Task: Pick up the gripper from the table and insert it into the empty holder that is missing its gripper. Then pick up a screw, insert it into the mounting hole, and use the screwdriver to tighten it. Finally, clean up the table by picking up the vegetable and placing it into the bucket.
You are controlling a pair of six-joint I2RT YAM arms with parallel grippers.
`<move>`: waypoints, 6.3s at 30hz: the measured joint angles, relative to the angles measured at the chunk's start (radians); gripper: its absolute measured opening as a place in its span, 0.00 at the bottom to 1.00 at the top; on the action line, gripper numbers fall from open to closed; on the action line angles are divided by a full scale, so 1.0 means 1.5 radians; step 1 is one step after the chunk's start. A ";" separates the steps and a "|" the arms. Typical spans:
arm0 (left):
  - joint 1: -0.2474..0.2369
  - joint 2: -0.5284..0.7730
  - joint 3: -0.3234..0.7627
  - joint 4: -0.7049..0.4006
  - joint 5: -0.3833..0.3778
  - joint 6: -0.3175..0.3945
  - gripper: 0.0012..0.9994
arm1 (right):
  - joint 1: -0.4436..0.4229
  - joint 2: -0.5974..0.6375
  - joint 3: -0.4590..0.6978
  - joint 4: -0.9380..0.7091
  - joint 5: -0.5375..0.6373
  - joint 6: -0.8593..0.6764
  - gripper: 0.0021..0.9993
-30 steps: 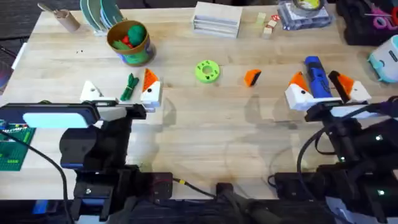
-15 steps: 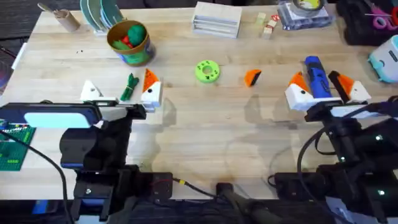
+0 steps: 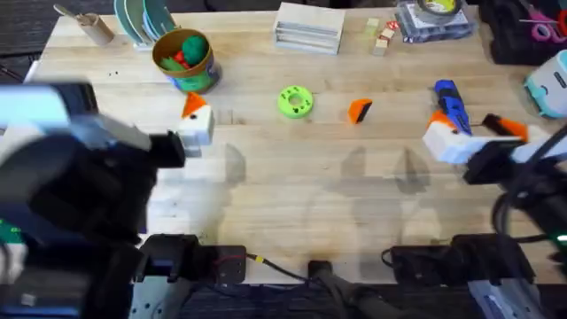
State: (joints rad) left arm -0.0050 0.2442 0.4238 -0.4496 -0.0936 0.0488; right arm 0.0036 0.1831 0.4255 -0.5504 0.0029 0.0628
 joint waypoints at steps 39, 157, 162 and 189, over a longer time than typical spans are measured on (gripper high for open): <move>0.163 0.693 0.204 0.003 0.082 0.107 0.00 | 0.000 0.289 0.216 -0.054 -0.001 -0.012 0.99; -0.073 -0.159 -0.265 0.236 0.329 -0.006 0.99 | 0.000 0.289 0.217 -0.389 -0.001 -0.012 0.99; -0.073 -0.159 -0.265 0.236 0.329 -0.006 0.99 | 0.000 0.289 0.217 -0.389 0.000 -0.012 0.99; -0.073 -0.159 -0.265 0.236 0.329 -0.006 0.99 | 0.000 0.289 0.217 -0.389 -0.001 -0.012 0.99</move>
State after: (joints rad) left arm -0.1146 0.0052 0.0257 -0.0952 0.4000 0.0402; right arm 0.0036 0.6170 0.7509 -1.1336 0.0021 0.0448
